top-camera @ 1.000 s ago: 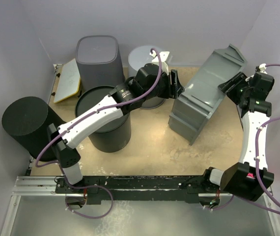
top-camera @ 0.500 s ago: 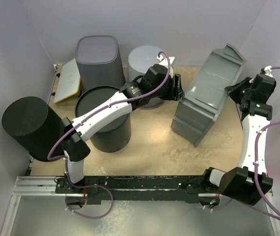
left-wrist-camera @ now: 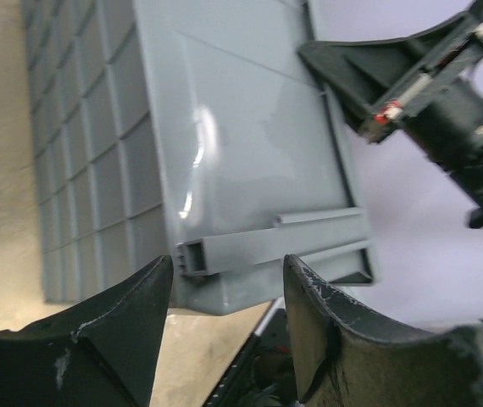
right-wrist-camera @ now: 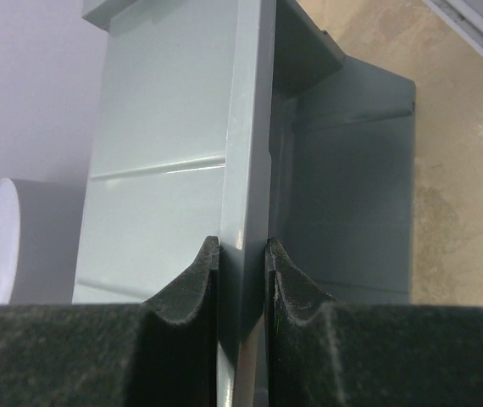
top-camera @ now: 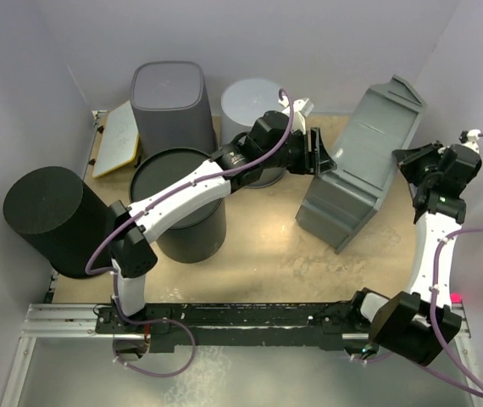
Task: Turn the large container upside down
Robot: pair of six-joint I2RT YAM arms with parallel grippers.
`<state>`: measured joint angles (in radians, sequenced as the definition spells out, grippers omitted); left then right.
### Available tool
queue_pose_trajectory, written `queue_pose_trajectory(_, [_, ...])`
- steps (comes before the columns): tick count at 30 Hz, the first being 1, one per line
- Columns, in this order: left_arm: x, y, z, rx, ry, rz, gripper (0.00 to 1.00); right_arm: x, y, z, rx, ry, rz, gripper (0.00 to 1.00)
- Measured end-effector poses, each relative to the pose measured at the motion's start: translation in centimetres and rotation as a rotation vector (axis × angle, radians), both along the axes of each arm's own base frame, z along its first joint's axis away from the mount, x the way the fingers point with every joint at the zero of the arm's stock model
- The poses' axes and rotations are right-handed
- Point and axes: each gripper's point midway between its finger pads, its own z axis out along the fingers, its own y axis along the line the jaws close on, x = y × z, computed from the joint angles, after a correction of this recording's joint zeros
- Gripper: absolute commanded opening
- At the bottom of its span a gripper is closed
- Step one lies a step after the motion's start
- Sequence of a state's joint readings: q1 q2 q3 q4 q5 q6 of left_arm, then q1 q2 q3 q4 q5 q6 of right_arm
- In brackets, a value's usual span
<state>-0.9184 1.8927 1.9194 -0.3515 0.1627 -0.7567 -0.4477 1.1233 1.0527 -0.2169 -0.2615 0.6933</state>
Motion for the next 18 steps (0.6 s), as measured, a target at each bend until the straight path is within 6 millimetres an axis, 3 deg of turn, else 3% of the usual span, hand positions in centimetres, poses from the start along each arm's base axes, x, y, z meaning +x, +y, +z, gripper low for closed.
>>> queue_pose_trajectory(4, [-0.5, -1.6, 1.4, -0.101, 0.021, -0.051, 0.51, 0.3, -0.3, -0.2, 0.045, -0.043, 0.004, 0.0])
queue_pose_trajectory(18, [-0.8, -5.7, 2.7, -0.237, 0.11, -0.151, 0.51, 1.4, -3.6, -1.0, 0.141, -0.201, -0.061, 0.0])
